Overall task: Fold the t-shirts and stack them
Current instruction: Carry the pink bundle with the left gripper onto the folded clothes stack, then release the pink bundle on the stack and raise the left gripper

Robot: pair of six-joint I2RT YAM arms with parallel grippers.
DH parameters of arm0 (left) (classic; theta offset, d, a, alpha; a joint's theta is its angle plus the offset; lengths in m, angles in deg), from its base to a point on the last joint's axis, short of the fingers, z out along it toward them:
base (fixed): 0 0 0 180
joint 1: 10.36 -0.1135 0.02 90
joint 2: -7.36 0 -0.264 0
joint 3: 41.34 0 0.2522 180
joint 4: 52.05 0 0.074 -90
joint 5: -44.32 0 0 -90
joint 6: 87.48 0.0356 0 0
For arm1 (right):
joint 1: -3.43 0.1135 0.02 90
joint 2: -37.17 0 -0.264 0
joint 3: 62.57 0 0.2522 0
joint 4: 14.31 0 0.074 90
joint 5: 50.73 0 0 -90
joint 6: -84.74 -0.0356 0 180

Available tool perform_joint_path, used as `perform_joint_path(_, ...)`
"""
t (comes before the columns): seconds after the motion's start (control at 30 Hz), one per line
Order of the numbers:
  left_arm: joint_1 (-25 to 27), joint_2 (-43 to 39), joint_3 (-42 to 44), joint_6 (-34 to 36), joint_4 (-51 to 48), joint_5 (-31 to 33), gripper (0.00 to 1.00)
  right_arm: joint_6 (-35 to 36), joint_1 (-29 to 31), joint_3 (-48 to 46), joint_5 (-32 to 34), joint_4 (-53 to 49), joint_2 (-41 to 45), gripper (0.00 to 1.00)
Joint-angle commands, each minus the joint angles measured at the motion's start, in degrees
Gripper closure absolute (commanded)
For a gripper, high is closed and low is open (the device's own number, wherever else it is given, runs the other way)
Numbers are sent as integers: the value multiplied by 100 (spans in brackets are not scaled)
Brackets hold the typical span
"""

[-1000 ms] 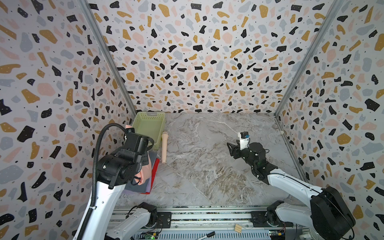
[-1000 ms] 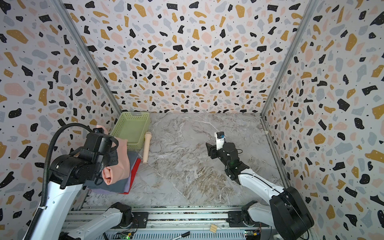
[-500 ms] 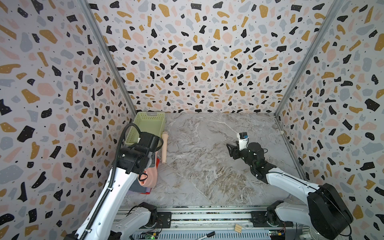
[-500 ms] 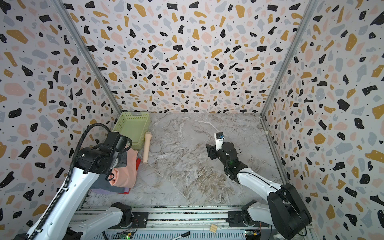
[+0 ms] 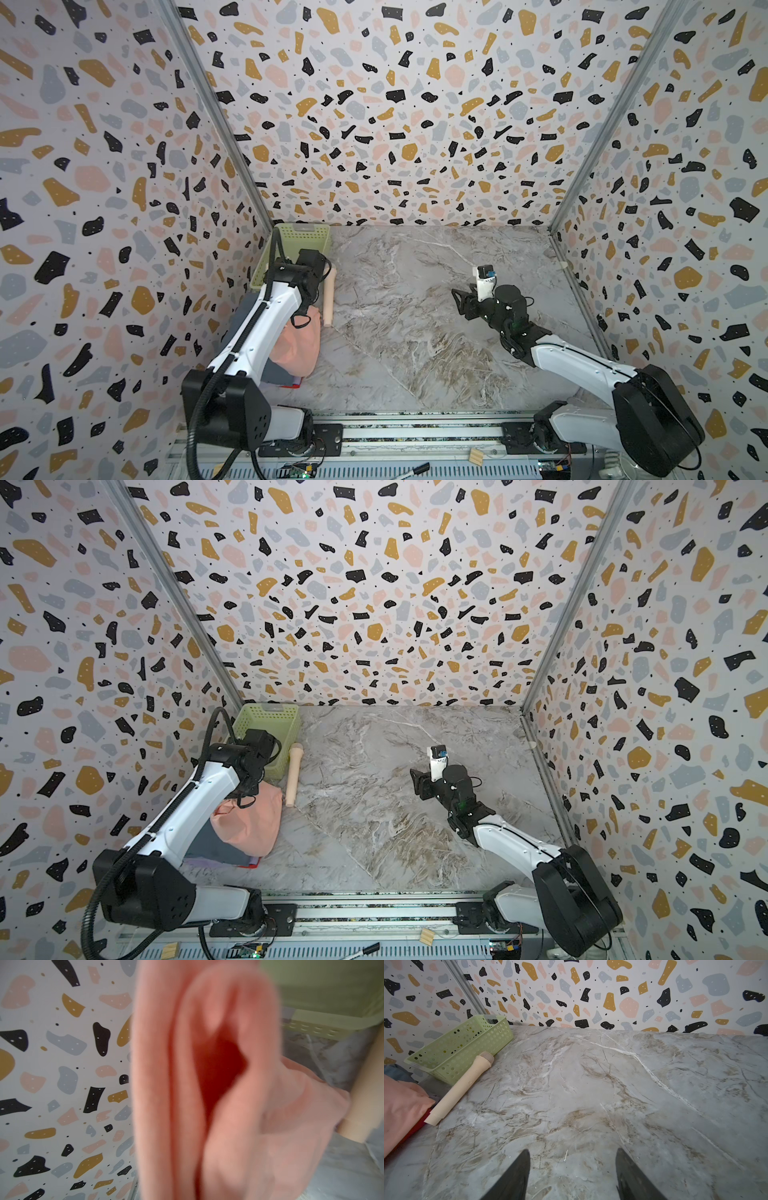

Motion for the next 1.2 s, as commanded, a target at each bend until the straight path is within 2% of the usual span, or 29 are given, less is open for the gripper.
perform_joint_path(0.0, -294, 510, -172, 31, 213, 651, 77, -105, -17, 257, -180, -163, -74, 35)
perform_joint_path(0.07, -628, 726, -89, 189, 381, 723, 61, -106, -17, 274, -150, -160, -101, 35)
perform_joint_path(0.17, -1258, 866, 53, 416, 619, 820, 49, -62, -20, 328, -63, -241, -151, 35)
perform_joint_path(0.3, -1986, 824, 54, 646, 1009, 918, 42, -11, -19, 431, 7, -372, -234, 35)
perform_joint_path(0.53, -2080, 780, -378, 718, 1237, 1146, 29, 73, -19, 461, 183, -547, -158, 35)
perform_joint_path(0.57, -2080, 727, -452, 746, 1324, 804, 29, 98, -18, 451, 207, -577, -124, 35)
perform_joint_path(0.63, -2055, 377, -348, 966, 1815, -345, 32, 140, -17, 448, 304, -628, -57, 35)
perform_joint_path(0.7, -1964, -207, -92, 1132, 2518, -1964, 32, 206, -17, 443, 425, -664, 13, 35)
perform_joint_path(0.8, -1810, -1155, 599, 1246, 3909, -4418, 24, 315, -30, 500, 759, -791, 118, 34)
perform_joint_path(0.87, -1754, -1592, 1035, 1075, 4793, -5344, 18, 330, -62, 513, 998, -843, 273, 31)
perform_joint_path(0.9, -1712, -1751, 1154, 923, 5122, -5516, 17, 357, -86, 504, 1112, -834, 378, 29)
perform_joint_path(0.93, -1637, -1859, 1255, 811, 5387, -5603, 16, 368, -100, 487, 1232, -831, 494, 17)
perform_joint_path(0.97, -1542, -1935, 1330, 773, 5670, -5714, 14, 398, -111, 469, 1396, -865, 632, 10)
perform_joint_path(1.0, -1422, -1982, 1394, 749, 5902, -5767, 13, 422, -125, 462, 1576, -911, 773, 8)
perform_joint_path(1.03, -1311, -2007, 1437, 725, 6089, -5786, 7, 418, -138, 466, 1736, -985, 897, 3)
perform_joint_path(1.07, -1191, -2008, 1489, 728, 6255, -5799, 0, 367, -168, 480, 1918, -1108, 1058, 1)
perform_joint_path(1.17, -829, -1929, 1667, 758, 6673, -5636, 0, 243, -337, 529, 2232, -1499, 1515, 1)
